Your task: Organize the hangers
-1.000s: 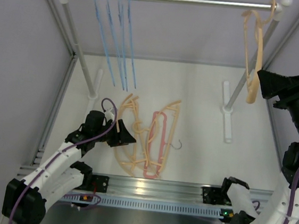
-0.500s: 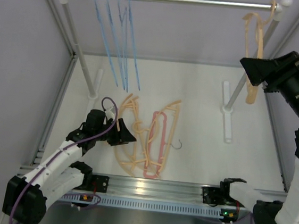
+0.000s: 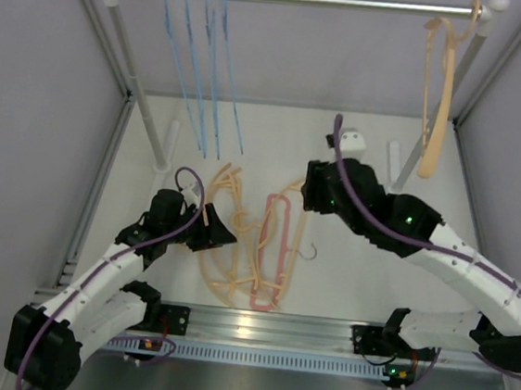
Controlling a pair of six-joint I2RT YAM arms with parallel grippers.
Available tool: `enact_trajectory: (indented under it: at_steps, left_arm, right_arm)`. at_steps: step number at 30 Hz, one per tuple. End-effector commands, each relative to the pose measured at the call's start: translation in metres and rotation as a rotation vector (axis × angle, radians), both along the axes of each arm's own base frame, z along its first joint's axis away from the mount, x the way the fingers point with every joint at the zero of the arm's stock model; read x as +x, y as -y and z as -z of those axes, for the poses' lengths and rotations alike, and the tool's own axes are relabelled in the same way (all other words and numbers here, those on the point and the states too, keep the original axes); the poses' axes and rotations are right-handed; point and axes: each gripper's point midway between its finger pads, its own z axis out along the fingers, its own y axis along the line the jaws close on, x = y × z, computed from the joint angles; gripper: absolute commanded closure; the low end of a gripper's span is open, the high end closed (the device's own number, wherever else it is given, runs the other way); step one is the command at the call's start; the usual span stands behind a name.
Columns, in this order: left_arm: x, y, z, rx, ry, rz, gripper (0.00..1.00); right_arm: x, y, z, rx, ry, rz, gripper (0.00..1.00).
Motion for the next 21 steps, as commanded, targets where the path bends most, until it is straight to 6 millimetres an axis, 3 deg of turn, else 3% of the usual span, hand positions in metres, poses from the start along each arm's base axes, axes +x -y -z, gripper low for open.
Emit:
enact_trajectory:
  at_steps: [1,3,5,6,10,15,21]
  left_arm:
    - [0.017,0.001,-0.016,-0.006,0.068,-0.032,0.37]
    - [0.019,0.000,-0.016,0.000,0.072,-0.044,0.37]
    - [0.020,-0.003,-0.014,0.011,0.076,-0.059,0.37]
    - [0.021,-0.003,-0.013,0.014,0.075,-0.066,0.37]
    - [0.026,-0.009,-0.010,0.033,0.075,-0.108,0.37]
    - [0.025,-0.012,-0.005,0.042,0.063,-0.129,0.37]
    - [0.022,-0.014,-0.001,0.042,0.060,-0.138,0.37]
  right_arm:
    - [-0.010,-0.003,0.017,0.069,0.040,0.080,0.51]
    - [-0.024,-0.015,0.052,0.016,0.002,0.048,0.51]
    - [-0.035,-0.032,0.072,0.027,-0.022,0.015,0.51]
    - [-0.041,-0.036,0.093,0.008,-0.055,-0.003,0.51]
    - [-0.055,-0.065,0.139,-0.002,-0.124,-0.080,0.51]
    - [-0.064,-0.093,0.180,0.005,-0.191,-0.121,0.50]
    - [-0.057,-0.114,0.205,-0.009,-0.224,-0.079,0.51]
